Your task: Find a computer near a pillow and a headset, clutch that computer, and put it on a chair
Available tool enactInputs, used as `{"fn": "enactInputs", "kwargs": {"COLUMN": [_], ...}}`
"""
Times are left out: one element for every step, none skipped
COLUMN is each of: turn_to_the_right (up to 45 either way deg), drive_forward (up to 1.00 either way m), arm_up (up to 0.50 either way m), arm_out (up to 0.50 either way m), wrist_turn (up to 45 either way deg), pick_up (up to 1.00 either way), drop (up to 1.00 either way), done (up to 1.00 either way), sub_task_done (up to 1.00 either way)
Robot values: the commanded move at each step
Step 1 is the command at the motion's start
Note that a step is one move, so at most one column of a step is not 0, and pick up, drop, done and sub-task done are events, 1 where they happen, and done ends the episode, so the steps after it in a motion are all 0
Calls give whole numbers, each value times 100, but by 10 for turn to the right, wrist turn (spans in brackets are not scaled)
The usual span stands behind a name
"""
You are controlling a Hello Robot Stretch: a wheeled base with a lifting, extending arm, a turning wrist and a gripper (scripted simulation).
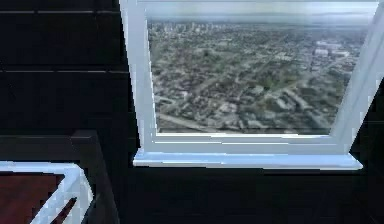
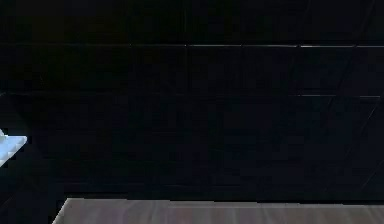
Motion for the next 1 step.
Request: {"fn": "enactInputs", "kwargs": {"turn_to_the_right": [-450], "drive_forward": [0], "arm_up": [0], "arm_out": [0], "wrist_turn": [0], "pick_up": [0], "drop": [0], "done": [0], "sub_task_done": [0]}}
